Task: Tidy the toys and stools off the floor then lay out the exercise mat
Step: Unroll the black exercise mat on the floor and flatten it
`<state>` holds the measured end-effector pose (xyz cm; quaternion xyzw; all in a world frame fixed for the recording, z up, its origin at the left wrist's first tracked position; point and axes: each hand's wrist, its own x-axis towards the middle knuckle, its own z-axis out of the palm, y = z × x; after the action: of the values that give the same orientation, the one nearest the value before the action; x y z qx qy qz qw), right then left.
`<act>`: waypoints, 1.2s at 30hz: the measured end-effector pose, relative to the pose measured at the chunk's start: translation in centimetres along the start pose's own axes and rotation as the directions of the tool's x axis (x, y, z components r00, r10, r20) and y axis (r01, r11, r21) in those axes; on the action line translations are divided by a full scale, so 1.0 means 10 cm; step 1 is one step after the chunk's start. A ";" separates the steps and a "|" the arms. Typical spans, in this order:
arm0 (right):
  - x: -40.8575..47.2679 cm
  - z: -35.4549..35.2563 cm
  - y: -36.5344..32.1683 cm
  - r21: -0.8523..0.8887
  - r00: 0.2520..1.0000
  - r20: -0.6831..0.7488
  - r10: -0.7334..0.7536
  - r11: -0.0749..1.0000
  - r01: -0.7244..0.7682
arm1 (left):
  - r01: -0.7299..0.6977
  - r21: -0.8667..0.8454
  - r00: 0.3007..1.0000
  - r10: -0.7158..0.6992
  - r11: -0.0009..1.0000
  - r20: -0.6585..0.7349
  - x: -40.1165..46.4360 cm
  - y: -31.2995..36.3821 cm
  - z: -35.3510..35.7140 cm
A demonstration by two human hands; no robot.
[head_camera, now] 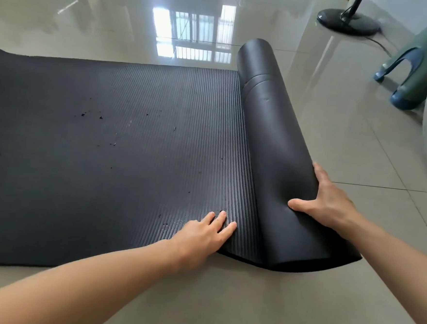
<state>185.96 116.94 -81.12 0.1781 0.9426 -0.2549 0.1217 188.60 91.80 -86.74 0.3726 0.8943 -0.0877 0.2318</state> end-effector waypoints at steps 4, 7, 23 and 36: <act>-0.10 0.25 -0.31 0.045 0.997 0.058 -0.041 0.998 0.039 | 0.073 0.048 0.997 -0.073 0.996 -0.002 -0.35 -0.37 0.17; -0.15 0.50 -0.63 0.106 0.989 0.120 -0.083 0.992 0.071 | 0.130 0.076 0.992 -0.129 0.989 -0.018 -0.66 -0.70 0.30; -0.70 1.61 -2.05 0.376 0.912 0.317 -0.261 0.917 0.132 | 0.403 0.168 0.913 -0.380 0.900 -0.151 -2.17 -2.00 0.91; -0.76 1.71 -1.78 0.596 0.841 0.426 -0.335 0.802 0.018 | 0.280 -0.959 0.643 -0.749 0.038 0.158 -1.18 -1.75 0.35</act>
<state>188.12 91.55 -85.23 0.0401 0.7679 -0.5732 0.2830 184.73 70.88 -84.43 -0.1930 0.8553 0.4511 0.1667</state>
